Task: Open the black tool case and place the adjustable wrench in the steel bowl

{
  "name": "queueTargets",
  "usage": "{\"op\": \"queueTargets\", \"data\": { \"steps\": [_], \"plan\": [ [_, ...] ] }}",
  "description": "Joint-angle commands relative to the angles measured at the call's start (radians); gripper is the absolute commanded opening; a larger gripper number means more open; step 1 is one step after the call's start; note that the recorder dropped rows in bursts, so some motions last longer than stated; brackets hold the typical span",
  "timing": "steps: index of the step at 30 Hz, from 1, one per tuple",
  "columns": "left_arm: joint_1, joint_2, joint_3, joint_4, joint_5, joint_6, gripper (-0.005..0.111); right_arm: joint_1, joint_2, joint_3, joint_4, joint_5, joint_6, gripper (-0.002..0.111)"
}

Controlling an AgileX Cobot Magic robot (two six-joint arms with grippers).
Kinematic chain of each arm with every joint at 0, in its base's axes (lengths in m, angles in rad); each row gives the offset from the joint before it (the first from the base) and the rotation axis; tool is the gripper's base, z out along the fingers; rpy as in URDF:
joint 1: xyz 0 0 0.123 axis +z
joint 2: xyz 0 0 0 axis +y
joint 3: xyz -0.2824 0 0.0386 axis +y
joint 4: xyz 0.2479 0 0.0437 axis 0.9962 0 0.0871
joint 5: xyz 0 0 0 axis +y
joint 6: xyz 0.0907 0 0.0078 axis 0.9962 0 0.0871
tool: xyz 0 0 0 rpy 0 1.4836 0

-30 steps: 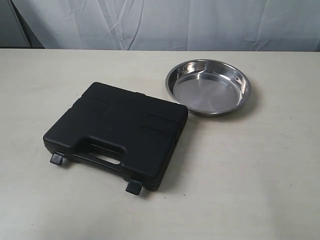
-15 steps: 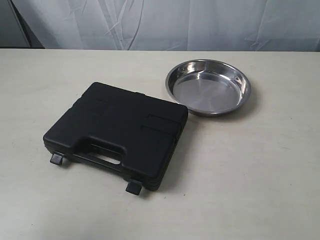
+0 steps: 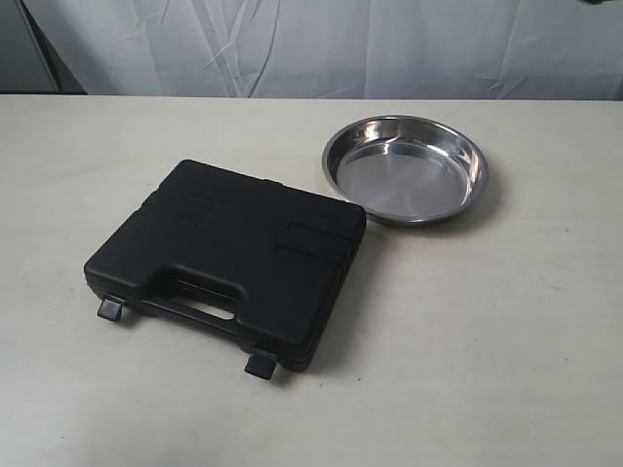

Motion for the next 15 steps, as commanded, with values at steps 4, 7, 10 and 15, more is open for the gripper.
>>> {"op": "queueTargets", "data": {
  "steps": [4,7,10,15],
  "plan": [
    [-0.001,-0.003,-0.003,-0.003,0.002,-0.002,0.0,0.309,0.283,-0.144,-0.274,-0.209,0.004,0.0],
    [-0.001,-0.003,-0.003,-0.003,0.002,-0.002,0.0,0.41,0.386,-0.209,-0.402,-0.247,0.074,0.0],
    [-0.001,-0.003,-0.003,-0.003,0.002,-0.002,0.0,0.497,0.491,-0.297,-0.541,-0.195,0.199,0.001],
    [-0.001,-0.003,-0.003,-0.003,0.002,-0.002,0.0,0.62,0.679,-0.445,-0.726,0.008,0.318,0.025]
  ]
}}
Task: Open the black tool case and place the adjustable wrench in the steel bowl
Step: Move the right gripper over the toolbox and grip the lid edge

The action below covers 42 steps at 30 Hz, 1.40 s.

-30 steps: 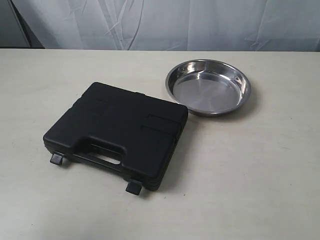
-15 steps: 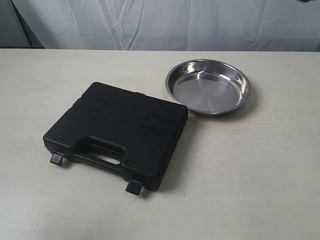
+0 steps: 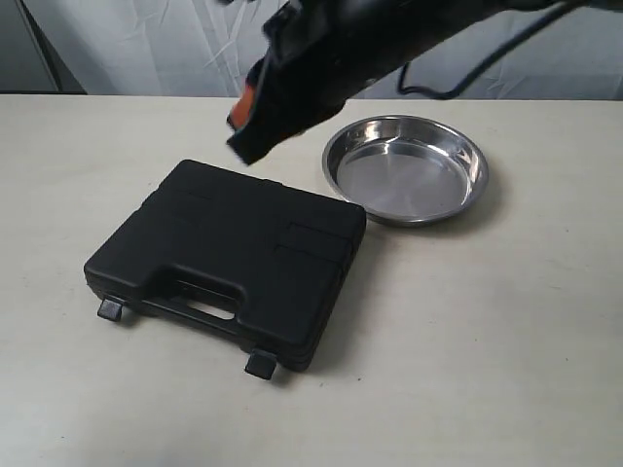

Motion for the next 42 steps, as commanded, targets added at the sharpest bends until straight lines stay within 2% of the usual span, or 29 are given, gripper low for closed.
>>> {"op": "queueTargets", "data": {
  "steps": [1,3,4,13,31,42],
  "plan": [
    [-0.001,-0.003,-0.003,-0.003,0.002,-0.002,0.0,0.098,0.141,-0.117,-0.149,0.171,0.074,0.032],
    [-0.001,-0.003,-0.003,-0.003,0.002,-0.002,0.0,0.145,0.202,-0.161,-0.183,0.22,0.076,0.043],
    [-0.001,-0.003,-0.003,-0.003,0.002,-0.002,0.0,0.169,0.224,-0.18,-0.202,0.231,0.084,0.045],
    [-0.001,-0.003,-0.003,-0.003,0.002,-0.002,0.0,0.299,0.378,-0.222,-0.38,0.205,0.173,0.045],
    [-0.001,-0.003,-0.003,-0.003,0.002,-0.002,0.0,0.306,0.513,-0.222,-0.422,-0.005,0.267,0.045],
    [-0.001,-0.003,-0.003,-0.003,0.002,-0.002,0.0,0.306,0.513,-0.222,-0.489,-0.01,0.318,0.045]
  ]
}}
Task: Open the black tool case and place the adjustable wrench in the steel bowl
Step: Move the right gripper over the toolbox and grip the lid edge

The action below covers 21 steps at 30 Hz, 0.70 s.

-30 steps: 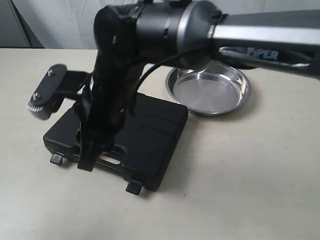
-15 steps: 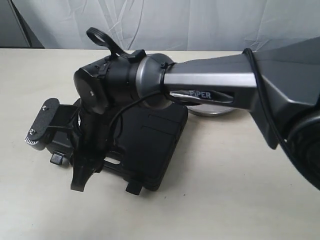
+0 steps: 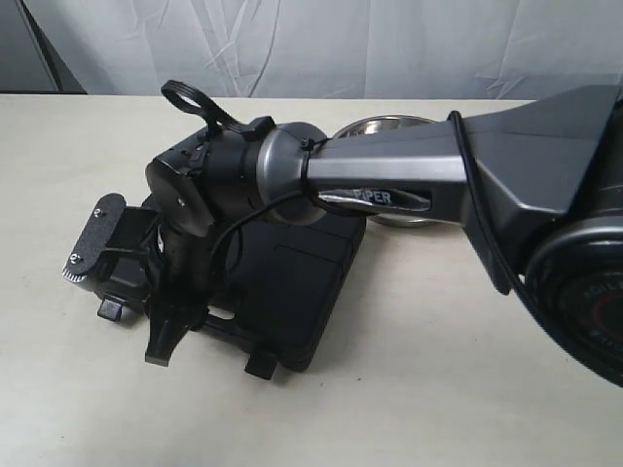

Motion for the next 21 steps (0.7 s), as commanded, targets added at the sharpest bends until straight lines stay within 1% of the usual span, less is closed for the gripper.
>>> {"op": "queueTargets", "data": {
  "steps": [1,13,21],
  "plan": [
    [-0.001,-0.003,-0.003,-0.003,0.002,-0.002,0.0,-0.002,-0.001,-0.006,-0.014,-0.008,0.026,0.045],
    [-0.001,-0.003,-0.003,-0.003,0.002,-0.002,0.0,-0.002,0.001,-0.006,-0.014,0.02,0.035,0.045],
    [-0.001,-0.003,-0.003,-0.003,0.002,-0.002,0.0,-0.002,0.04,-0.006,-0.014,0.025,0.035,0.045]
  ]
}}
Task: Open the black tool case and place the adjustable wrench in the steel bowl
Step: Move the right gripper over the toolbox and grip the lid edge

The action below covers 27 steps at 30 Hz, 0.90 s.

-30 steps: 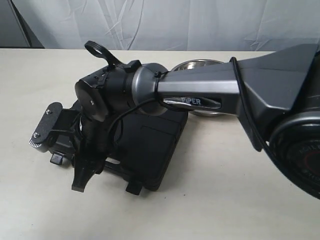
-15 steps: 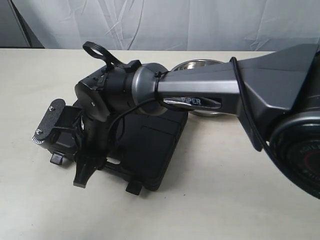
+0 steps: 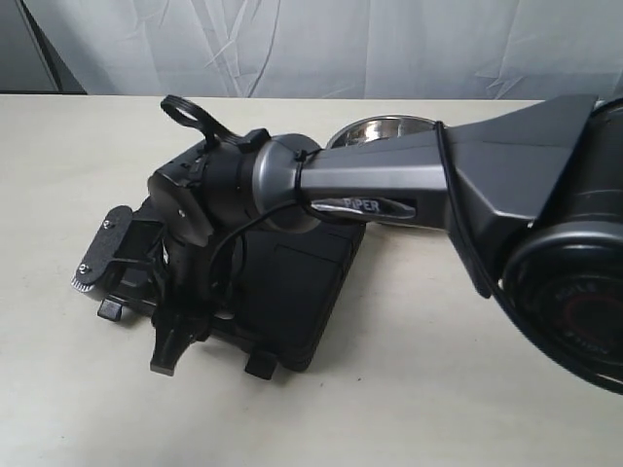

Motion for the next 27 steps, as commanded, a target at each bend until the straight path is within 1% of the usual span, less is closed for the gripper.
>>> {"op": "queueTargets", "data": {
  "steps": [1,7,13,27],
  "plan": [
    [-0.001,-0.003,-0.003,-0.003,0.002,-0.002,0.0,-0.002,0.014,-0.006,-0.008,0.01,0.005,0.045],
    [-0.001,-0.003,-0.003,-0.003,0.002,-0.002,0.0,-0.002,0.007,-0.006,-0.008,0.017,0.009,0.045],
    [-0.001,-0.003,-0.003,-0.003,0.002,-0.002,0.0,-0.002,0.007,-0.006,-0.008,0.068,0.014,0.045],
    [-0.001,-0.003,-0.003,-0.003,0.002,-0.002,0.0,-0.002,0.005,-0.008,-0.008,0.061,0.016,0.045]
  ]
}}
